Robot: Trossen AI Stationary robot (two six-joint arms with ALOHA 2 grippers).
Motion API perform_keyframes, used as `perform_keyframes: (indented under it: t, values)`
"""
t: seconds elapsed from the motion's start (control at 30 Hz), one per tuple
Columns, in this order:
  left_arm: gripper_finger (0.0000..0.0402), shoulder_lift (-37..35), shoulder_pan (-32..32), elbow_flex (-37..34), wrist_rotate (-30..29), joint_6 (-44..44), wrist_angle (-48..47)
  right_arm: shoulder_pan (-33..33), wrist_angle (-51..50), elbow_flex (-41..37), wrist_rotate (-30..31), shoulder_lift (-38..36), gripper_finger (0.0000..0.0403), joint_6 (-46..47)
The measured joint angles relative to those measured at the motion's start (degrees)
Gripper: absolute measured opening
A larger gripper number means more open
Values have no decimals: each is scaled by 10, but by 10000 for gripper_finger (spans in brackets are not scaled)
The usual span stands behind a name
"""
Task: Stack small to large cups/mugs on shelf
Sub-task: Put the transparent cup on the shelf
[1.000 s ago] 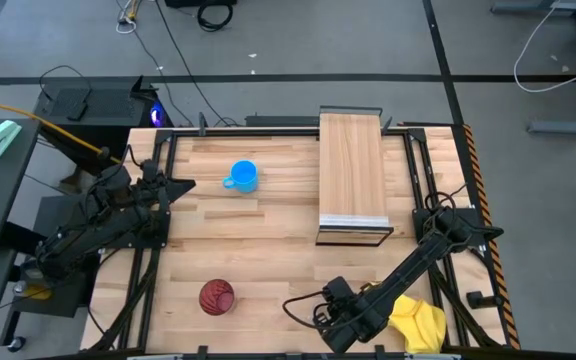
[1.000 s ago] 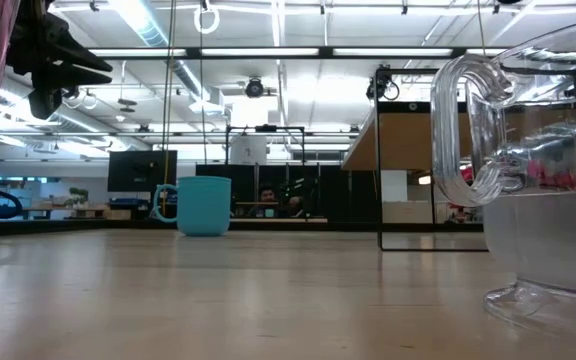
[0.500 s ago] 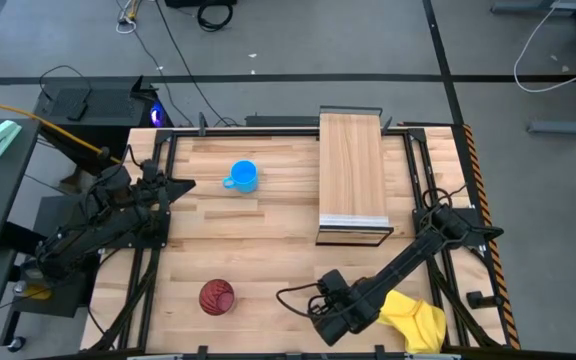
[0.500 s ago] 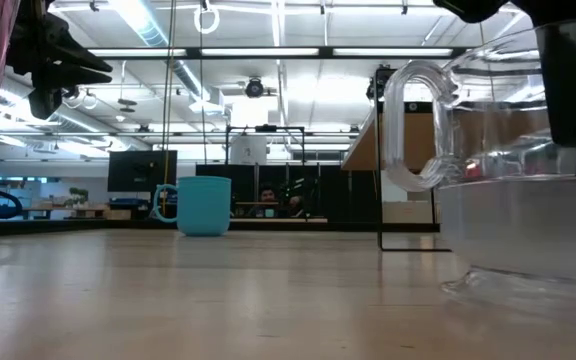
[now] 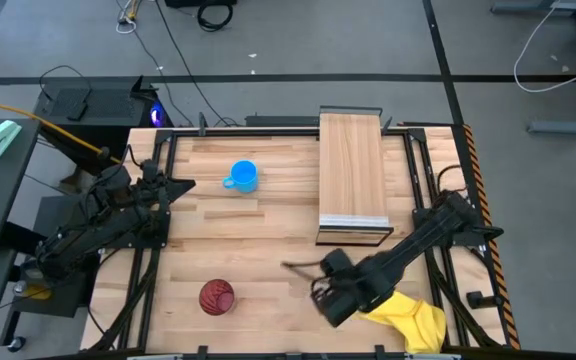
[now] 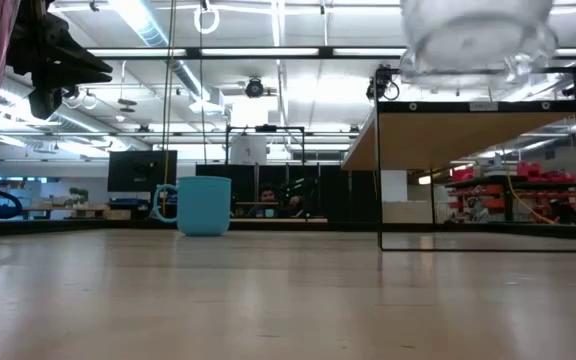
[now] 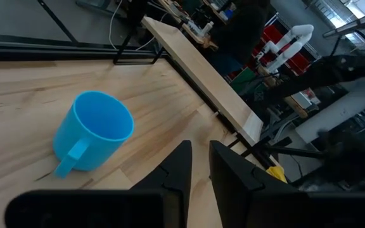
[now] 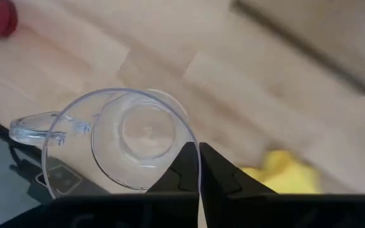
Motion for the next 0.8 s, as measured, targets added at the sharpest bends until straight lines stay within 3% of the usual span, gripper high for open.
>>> perform_keyframes:
  t: [0.07,0.37,0.53,0.8]
  values:
    - [63,0,0,0,0,0,0,-4,-55,27,15,-22,2,0]
    - [56,0,0,0,-1,1,-3,-52,-55,32,117,-142,1,-48]
    - [57,0,0,0,-1,1,-5,-115,-55,32,119,-172,0,-137]
    - [54,0,0,0,-9,0,-5,-273,-55,32,87,-216,0,-272]
